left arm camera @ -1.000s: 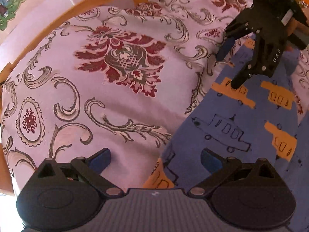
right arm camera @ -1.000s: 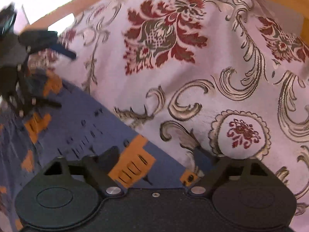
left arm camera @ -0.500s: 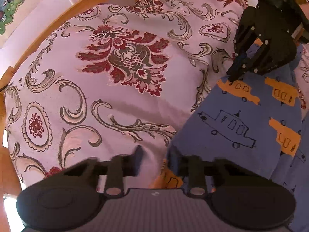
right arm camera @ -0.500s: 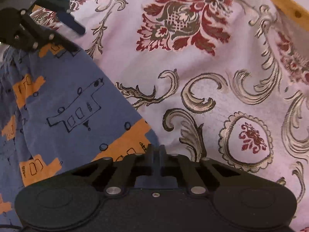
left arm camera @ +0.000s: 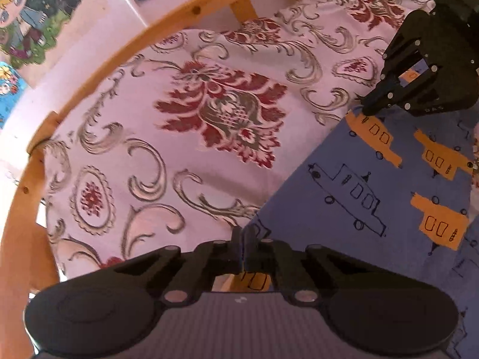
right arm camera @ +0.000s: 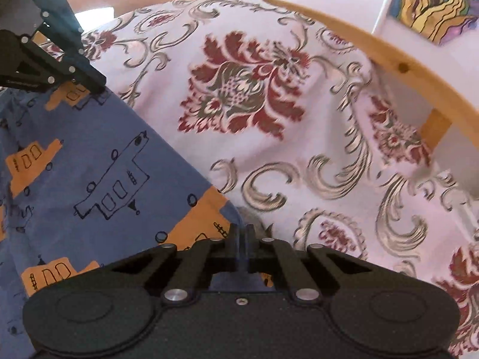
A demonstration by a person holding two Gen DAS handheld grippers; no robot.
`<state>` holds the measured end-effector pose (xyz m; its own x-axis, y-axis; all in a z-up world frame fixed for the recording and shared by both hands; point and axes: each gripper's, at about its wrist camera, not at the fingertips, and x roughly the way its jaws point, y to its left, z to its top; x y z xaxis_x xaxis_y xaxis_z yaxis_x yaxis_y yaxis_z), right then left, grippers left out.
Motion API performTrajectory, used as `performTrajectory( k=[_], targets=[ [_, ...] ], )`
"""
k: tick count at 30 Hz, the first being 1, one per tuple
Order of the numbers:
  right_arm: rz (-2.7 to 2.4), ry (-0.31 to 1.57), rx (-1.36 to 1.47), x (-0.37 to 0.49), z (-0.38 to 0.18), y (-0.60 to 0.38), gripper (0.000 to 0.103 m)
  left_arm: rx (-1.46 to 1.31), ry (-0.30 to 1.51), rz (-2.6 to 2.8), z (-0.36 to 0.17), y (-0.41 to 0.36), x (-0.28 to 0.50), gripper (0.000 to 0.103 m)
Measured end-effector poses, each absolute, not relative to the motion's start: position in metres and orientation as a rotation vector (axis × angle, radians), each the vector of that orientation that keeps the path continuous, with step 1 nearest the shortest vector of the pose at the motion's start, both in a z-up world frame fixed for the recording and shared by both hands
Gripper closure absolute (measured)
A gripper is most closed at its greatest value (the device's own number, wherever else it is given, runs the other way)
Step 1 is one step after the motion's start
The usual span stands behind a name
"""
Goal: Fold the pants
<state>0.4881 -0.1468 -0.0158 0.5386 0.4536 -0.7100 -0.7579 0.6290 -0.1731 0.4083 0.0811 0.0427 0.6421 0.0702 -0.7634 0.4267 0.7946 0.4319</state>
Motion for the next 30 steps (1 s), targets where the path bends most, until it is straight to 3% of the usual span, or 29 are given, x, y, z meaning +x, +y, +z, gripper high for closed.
performTrajectory(
  k=[7,10,11,12,13,15,18,20,30],
  targets=[
    [0.703,0.656,-0.536,0.498,-0.022,-0.135,0.101,0.660,0.854,-0.176,0.033,0.082,0.421,0.103],
    [0.692,0.656,-0.564,0.497,-0.029,-0.132,0.095,0.644,0.868,-0.176,0.027,0.085,0.425,0.102],
    [0.700,0.654,-0.551,0.496,-0.028,-0.135,0.083,0.639,0.864,-0.185,0.026,0.086,0.424,0.095],
    [0.712,0.656,-0.528,0.494,-0.025,-0.138,0.064,0.633,0.852,-0.197,0.027,0.088,0.423,0.086],
    [0.721,0.648,-0.504,0.491,-0.021,-0.143,0.054,0.624,0.841,-0.199,0.030,0.091,0.421,0.079],
    [0.735,0.607,-0.466,0.483,-0.013,-0.152,0.022,0.578,0.835,-0.198,0.037,0.099,0.419,0.031],
    [0.736,0.524,-0.417,0.471,0.003,-0.162,0.001,0.470,0.803,-0.211,0.054,0.119,0.412,0.013],
    [0.770,0.486,-0.374,0.464,0.013,-0.167,0.001,0.408,0.793,-0.214,0.067,0.136,0.405,0.001],
    [0.952,0.477,-0.489,0.447,0.015,-0.125,0.001,0.350,0.770,-0.228,0.100,0.181,0.363,0.000]
  ],
)
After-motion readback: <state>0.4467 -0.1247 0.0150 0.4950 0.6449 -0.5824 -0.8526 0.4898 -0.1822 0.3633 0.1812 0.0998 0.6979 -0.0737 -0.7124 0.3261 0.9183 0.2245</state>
